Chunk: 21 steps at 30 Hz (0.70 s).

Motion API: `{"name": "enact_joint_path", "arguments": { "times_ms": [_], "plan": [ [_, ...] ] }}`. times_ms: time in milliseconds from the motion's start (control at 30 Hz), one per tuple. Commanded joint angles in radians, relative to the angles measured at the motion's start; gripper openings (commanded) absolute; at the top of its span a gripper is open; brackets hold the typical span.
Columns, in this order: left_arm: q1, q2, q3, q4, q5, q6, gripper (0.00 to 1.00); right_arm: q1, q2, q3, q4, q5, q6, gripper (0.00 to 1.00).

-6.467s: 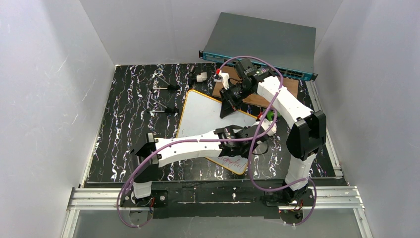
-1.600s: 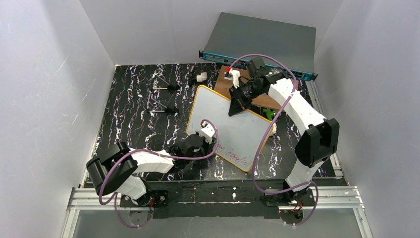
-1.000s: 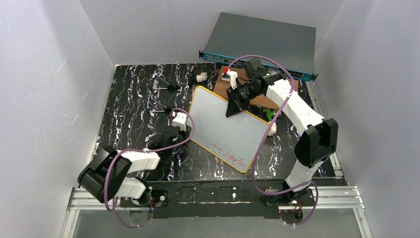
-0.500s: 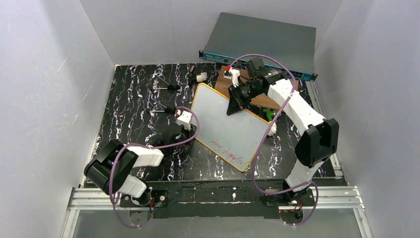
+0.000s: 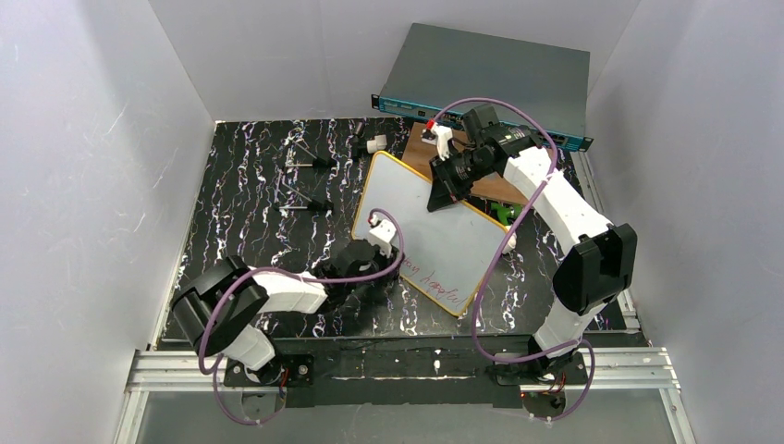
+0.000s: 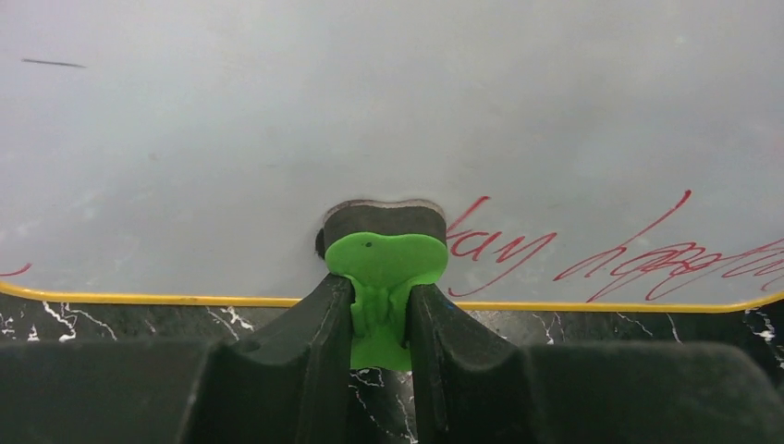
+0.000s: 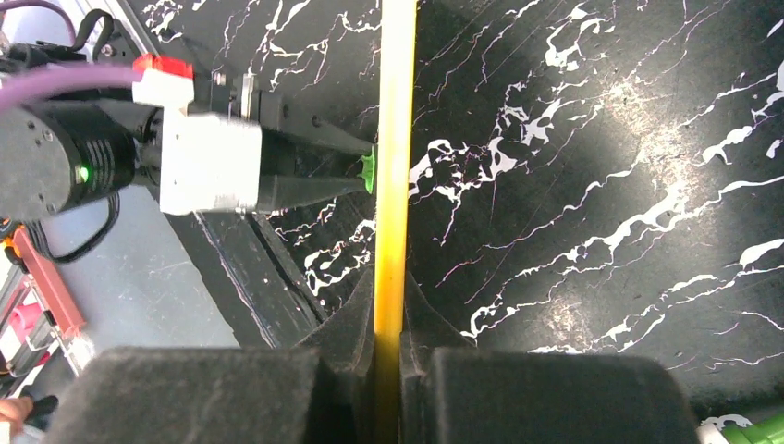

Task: Erase the whiteboard
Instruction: Erase the whiteboard at the center of the board.

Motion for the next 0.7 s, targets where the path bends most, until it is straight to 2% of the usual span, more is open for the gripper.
{"name": "enact_joint_path", "arguments": {
  "times_ms": [0,133,267,500,667],
  "plan": [
    [0.148,-0.066,0.049,-0.101,0.034,-0.044,0.0,0.092,0.028,-0.04,-0.009,-0.214,-0.087,0.01],
    [0.314,-0.11,0.042,-0.147,0.056,0.02,0.0,0.092,0.031,-0.038,-0.011,-0.223,-0.085,0.01],
    [0.411,-0.084,0.036,-0.075,0.114,0.072,0.0,0.092,0.028,-0.041,-0.011,-0.224,-0.084,0.01],
    [0.436,-0.036,0.059,0.025,0.249,0.103,0.0,0.092,0.024,-0.055,-0.005,-0.236,-0.08,0.01],
    [0.436,-0.038,0.138,-0.045,0.391,0.144,0.0,0.097,0.035,-0.052,-0.011,-0.252,-0.081,0.01]
  ]
}}
